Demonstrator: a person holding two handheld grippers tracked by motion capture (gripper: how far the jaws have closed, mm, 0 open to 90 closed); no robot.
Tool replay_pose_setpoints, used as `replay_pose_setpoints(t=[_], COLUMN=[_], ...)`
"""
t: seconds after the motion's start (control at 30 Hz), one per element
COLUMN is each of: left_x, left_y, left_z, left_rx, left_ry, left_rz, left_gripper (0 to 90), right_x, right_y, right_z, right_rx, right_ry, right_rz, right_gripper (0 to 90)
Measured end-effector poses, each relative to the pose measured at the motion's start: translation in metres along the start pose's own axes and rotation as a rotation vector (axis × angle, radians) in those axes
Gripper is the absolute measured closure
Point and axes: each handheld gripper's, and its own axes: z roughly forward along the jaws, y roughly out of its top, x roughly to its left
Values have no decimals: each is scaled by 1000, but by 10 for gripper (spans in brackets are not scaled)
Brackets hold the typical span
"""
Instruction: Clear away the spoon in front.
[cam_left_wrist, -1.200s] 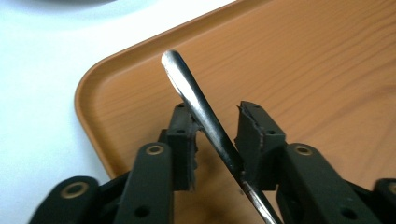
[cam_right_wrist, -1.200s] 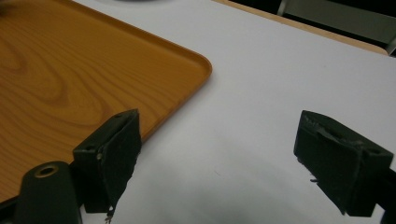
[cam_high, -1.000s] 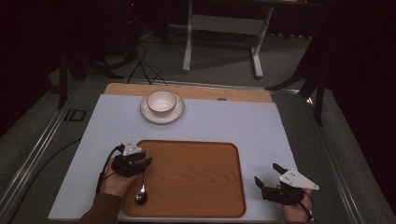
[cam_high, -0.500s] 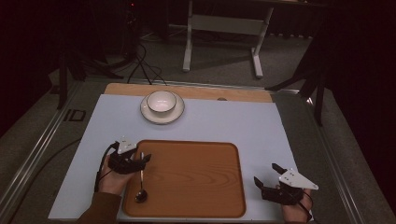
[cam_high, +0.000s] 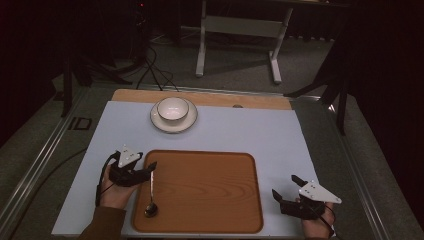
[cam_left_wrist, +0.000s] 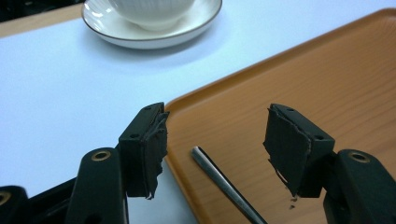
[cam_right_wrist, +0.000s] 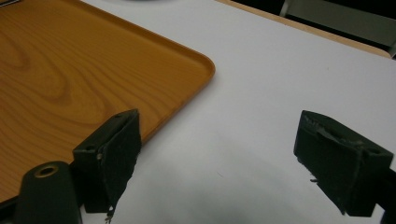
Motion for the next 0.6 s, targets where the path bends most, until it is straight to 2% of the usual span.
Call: replay_pose_setpoints(t=[0.6], left_x=[15], left_y=[0], left_z=[-31], left_rx=[-72], left_ry=[73], left_rz=[4], left_gripper=[398], right_x=[-2], right_y=[0], right_z=[-2], right_rx=[-11], right_ry=[-2], right_rz=[9], right_gripper=[147])
